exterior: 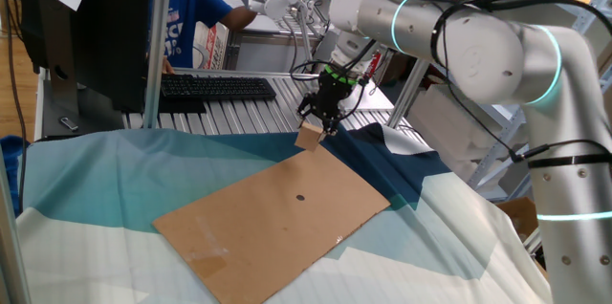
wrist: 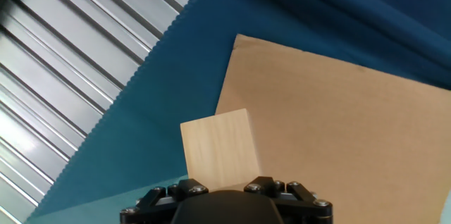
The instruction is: Grab the block and place it at the designated location
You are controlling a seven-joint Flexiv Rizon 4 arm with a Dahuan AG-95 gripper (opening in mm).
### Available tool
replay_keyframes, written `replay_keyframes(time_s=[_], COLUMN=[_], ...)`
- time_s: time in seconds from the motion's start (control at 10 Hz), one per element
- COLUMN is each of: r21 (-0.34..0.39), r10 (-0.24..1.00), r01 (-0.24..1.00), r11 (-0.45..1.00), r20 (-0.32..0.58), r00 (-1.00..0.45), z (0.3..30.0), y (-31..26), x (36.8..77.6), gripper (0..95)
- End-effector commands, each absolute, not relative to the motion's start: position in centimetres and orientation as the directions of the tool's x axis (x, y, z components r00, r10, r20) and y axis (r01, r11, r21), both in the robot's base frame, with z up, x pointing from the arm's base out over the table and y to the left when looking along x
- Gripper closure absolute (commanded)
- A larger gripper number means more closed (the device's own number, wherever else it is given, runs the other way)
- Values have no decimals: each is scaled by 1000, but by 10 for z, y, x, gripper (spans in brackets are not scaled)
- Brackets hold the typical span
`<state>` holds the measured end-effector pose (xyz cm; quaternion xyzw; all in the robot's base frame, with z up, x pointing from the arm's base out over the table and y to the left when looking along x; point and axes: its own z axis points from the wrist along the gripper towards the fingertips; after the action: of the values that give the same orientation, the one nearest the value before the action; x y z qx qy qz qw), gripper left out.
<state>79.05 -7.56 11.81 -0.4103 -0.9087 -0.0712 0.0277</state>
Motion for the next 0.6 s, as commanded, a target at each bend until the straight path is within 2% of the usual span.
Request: replay_keyframes(time_s=[0.1,0.6], r21=[98,92], r10=[741,738], r01=[750,746], r11=[655,660], r20=[115,111], r00=[-662,-666], z=[118,118], y=[-76,-76], x=[796,796], gripper=[950,950])
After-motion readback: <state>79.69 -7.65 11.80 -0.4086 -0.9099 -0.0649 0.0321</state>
